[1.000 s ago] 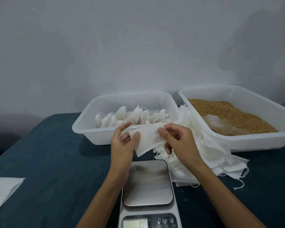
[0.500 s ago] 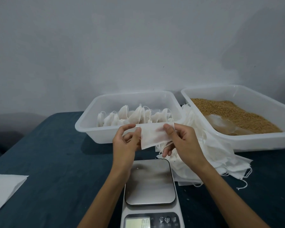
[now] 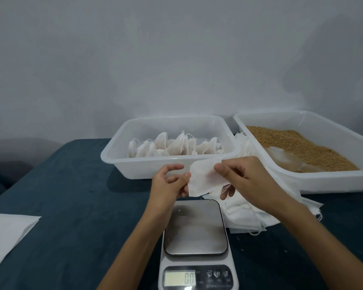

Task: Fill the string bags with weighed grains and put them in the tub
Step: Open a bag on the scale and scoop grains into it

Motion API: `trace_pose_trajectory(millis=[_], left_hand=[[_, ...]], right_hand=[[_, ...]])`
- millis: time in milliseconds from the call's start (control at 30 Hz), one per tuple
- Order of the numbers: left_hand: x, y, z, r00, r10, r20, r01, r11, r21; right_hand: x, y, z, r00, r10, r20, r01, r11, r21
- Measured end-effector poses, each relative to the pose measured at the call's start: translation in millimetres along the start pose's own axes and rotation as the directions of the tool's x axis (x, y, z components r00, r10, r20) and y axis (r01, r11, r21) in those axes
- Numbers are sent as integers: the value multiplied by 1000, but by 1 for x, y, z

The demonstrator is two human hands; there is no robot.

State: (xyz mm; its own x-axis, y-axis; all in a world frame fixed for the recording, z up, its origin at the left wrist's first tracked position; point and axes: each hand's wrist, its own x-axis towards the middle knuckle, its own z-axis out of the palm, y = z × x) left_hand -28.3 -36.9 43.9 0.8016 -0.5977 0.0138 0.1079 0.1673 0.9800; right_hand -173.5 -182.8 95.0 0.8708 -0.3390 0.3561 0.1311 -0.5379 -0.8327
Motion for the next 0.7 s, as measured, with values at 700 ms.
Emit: trace_pose_trajectory(millis=[700], left_hand=[[-37,-7,15,877,225,425,-393,843,367]], right_hand=[[26,-74,-16,848,353,395,-151,876,-459]])
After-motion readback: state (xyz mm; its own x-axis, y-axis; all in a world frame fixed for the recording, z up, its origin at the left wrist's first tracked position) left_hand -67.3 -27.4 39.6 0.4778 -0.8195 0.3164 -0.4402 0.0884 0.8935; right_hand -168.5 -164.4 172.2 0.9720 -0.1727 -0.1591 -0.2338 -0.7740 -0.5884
